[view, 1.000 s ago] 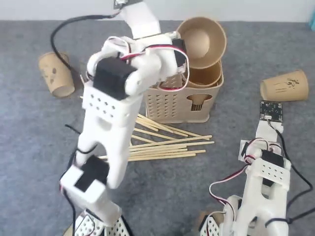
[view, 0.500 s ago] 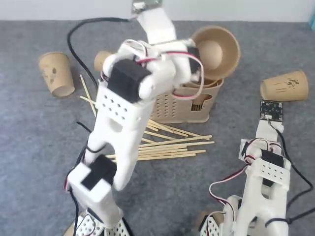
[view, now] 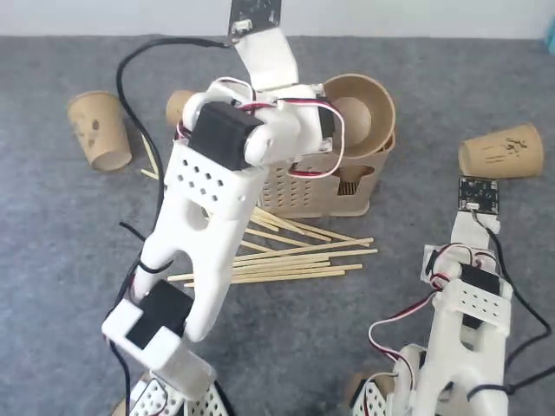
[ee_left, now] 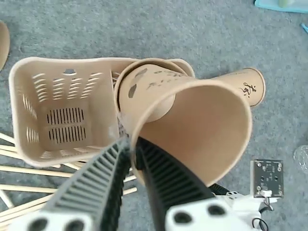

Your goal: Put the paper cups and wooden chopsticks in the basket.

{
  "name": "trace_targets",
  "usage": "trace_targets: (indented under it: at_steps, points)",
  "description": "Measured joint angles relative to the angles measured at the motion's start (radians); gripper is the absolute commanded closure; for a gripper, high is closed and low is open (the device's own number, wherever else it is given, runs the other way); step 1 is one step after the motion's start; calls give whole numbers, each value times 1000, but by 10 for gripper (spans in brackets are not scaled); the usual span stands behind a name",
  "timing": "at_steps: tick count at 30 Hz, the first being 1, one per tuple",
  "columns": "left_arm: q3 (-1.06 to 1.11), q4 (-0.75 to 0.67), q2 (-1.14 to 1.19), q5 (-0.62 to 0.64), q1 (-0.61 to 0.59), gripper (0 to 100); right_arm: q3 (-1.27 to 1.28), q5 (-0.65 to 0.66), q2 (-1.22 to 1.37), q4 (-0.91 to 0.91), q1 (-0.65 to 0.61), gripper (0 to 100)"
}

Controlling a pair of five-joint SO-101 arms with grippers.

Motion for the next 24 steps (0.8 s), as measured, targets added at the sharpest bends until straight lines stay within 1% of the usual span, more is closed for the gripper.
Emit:
trace_targets:
  at_steps: [7, 15, 21, 24]
  points:
    - [-32, 0, -41, 0, 0, 982, 0, 0, 0, 0, 0, 991]
    - [-40, -2, 84, 0, 0, 882, 0, 0, 0, 0, 0, 991]
    - [-55, -8, 95, 0, 0, 746, 0, 0, 0, 0, 0, 991]
    - [-130, -3, 95, -3, 0, 746, 0, 0, 0, 0, 0, 991]
